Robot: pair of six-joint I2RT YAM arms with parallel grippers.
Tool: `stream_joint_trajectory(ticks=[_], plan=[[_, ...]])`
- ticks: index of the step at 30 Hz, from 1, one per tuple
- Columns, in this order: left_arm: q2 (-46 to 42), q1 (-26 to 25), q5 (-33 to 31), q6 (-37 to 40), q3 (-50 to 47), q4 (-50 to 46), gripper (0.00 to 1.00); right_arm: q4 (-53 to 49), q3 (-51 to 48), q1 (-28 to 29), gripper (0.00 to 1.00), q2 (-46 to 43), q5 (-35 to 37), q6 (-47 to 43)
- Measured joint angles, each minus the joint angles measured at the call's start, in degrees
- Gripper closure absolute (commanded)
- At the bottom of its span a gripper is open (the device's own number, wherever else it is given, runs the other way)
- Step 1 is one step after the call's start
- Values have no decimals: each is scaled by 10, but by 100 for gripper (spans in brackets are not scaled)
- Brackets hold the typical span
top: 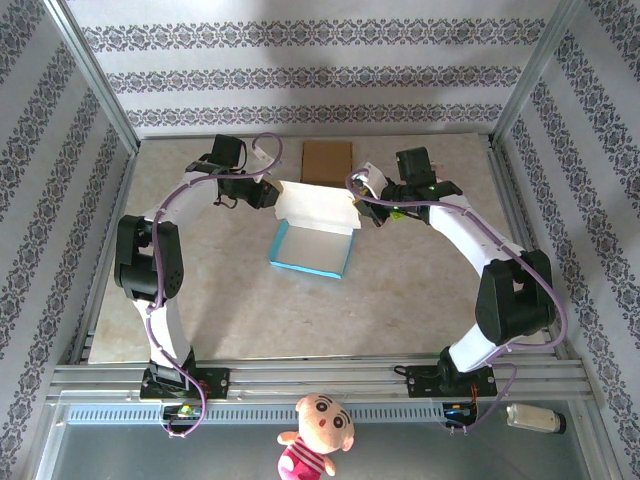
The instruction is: Fold the paper box
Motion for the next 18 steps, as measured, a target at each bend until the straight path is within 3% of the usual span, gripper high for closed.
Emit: stream_joint_trajectory(ticks=[5,10,18], plan=[[-6,-4,-21,-23,-6,10,100,21,0,15,100,1,31,43],[-34,-10,-65,-70,-46,54,100,69,-2,38,100,5,93,113],[-100,-57,-190,-192,-124,158,100,180,-9,73,100,24,259,269]])
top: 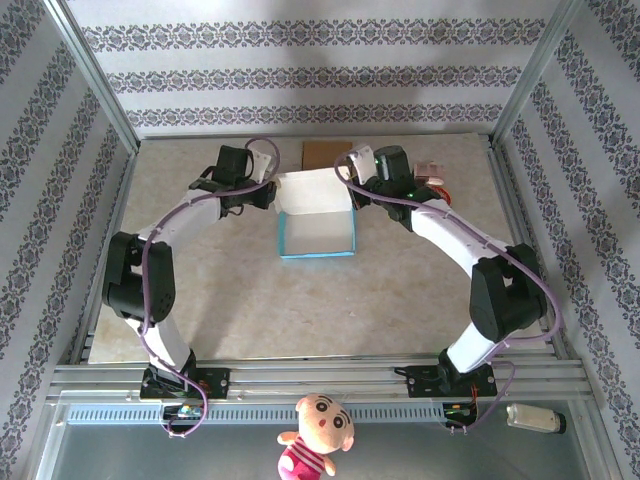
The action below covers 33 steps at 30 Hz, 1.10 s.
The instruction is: Fold the paper box
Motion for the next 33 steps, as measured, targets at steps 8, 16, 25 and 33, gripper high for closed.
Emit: stream_joint_trajectory(ticks=[8,16,25,33], plan=[[-39,-63,-124,-97,-63,81,100,89,-12,24,100,18,113,133],[-37,-94,-204,-198,-104,123,100,191,-114,38,100,18,141,198],[-40,-115,-239,-270,-156,190,100,301,-198,42,100,18,141,253],[-45,-129,-243,-304,-194,221,98,347,-245,45,100,13,138,279]])
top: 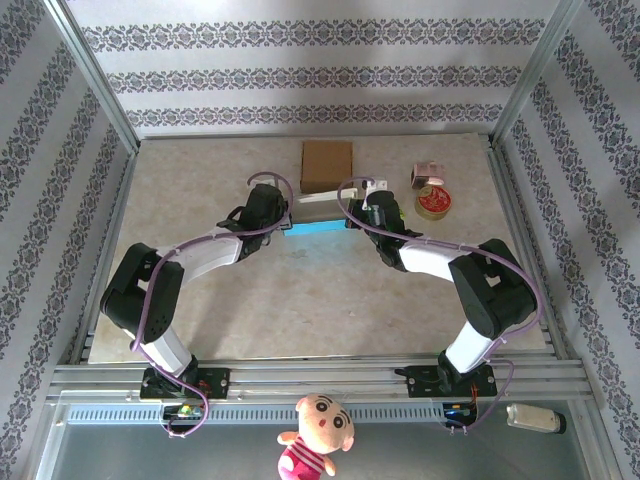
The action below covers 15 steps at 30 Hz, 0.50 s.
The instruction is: Fold the paper box
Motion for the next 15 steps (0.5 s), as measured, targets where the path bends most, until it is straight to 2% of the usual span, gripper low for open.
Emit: stream_joint_trajectory(ticks=[3,7,15], plan=[[-5,-3,0,-7,-8,5,88,1,-9,1,97,-10,-2,1],[-23,-12,11,-25,-21,11,73,-5,-23,1,82,-24,-3,2],[-91,-39,15,-39,-62,18,61,-36,-63,12,53,-79,-15,5]])
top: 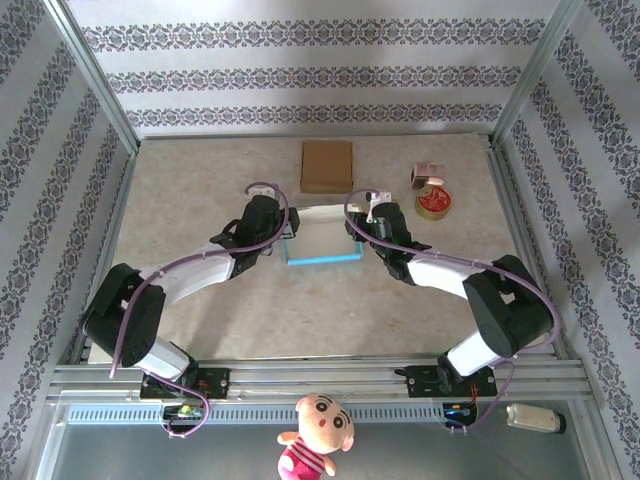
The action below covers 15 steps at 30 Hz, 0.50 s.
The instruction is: Fold the paper box
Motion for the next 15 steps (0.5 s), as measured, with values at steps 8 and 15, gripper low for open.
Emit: stream_joint_trajectory(ticks=[8,15], plan=[[-42,-23,-4,-15,-46,21,53,-20,-41,0,40,-93,-6,-3],[-51,-45,-9,-17,-71,36,42,-46,-60,-2,27,-146,-37,-22]])
